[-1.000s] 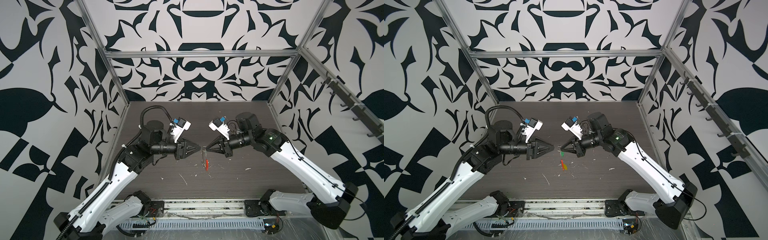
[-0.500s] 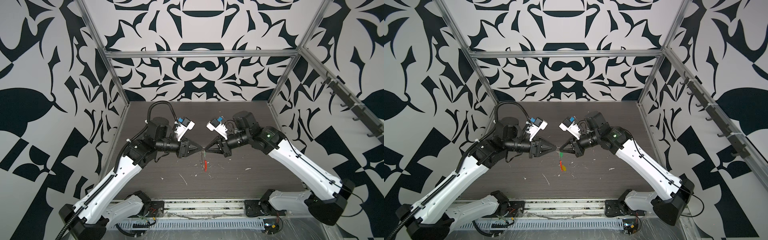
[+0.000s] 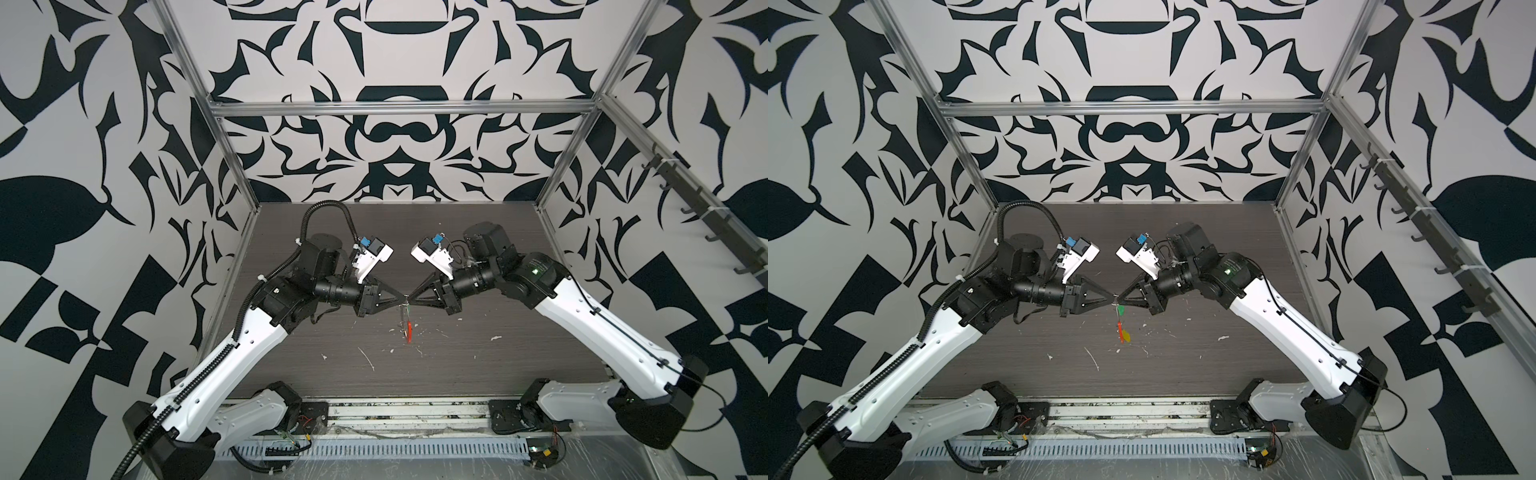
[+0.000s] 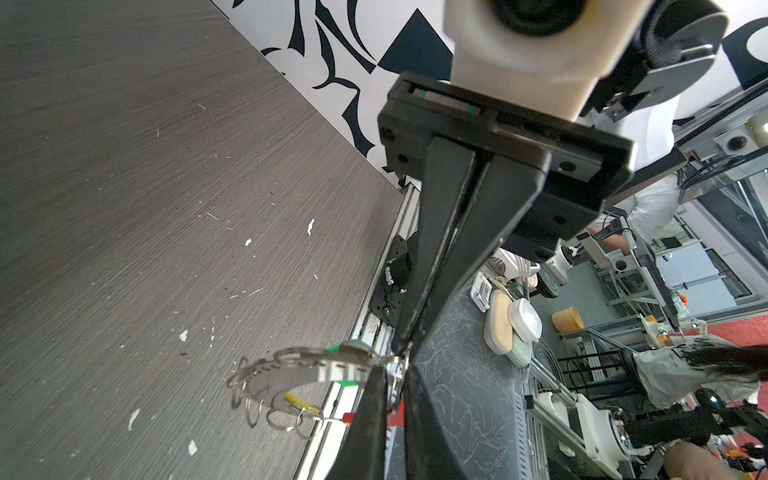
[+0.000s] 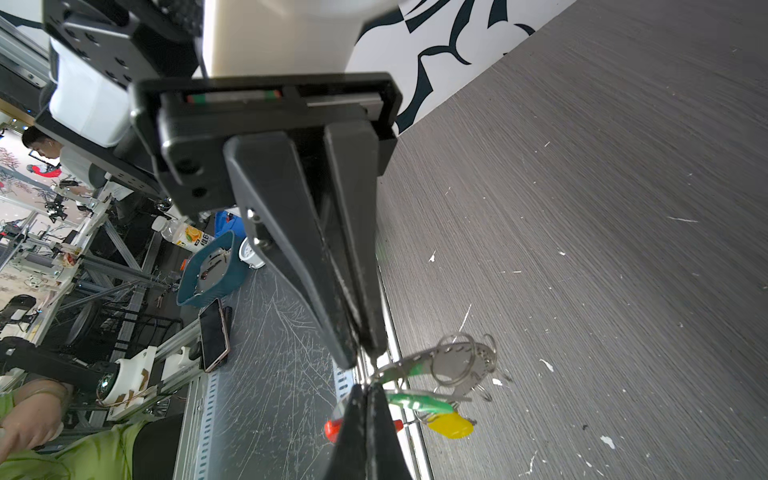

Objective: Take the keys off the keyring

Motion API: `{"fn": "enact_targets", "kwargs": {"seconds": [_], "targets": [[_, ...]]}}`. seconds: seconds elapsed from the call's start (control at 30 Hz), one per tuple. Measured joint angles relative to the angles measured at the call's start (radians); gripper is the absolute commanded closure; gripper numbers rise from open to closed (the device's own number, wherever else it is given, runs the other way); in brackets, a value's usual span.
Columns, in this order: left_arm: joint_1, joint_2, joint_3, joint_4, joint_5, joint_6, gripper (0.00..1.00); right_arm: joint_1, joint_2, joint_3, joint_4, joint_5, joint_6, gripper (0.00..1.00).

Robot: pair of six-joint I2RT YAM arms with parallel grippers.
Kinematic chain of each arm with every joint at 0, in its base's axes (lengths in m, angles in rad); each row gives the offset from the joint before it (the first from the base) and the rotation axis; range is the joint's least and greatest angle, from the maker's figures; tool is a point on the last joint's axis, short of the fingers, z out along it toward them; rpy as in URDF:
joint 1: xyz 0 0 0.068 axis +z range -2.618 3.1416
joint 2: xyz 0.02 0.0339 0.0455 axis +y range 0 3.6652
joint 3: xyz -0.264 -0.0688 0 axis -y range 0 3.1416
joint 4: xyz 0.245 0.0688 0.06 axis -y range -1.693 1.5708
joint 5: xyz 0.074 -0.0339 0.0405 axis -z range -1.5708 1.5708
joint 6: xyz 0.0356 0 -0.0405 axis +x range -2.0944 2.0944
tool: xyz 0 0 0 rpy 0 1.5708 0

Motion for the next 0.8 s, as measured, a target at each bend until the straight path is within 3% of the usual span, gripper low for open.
{"fn": "enact_targets", "kwargs": {"seconds": [0.13,0.27,0.4,0.5,0.8], "targets": [[0.0,0.0,0.0,-0.004,-0.001,0.008,1.0,0.003,0.005,0.0,0.001,0.011,0.006,1.0],[-0.001,-0.005,-0.002,0.0,-0.018,0.017,1.0,0.006,0.006,0.0,0.009,0.023,0.023,1.0],[-0.001,-0.052,-0.042,0.058,-0.058,0.013,1.0,0.018,-0.005,-0.01,0.062,0.053,0.055,0.78],[-0.002,-0.093,-0.072,0.103,-0.075,0.002,1.0,0.026,-0.047,-0.042,0.127,0.082,0.068,0.68],[-0.002,-0.112,-0.085,0.155,-0.065,0.001,1.0,0.029,-0.253,-0.235,0.385,0.151,0.126,0.62]]}}
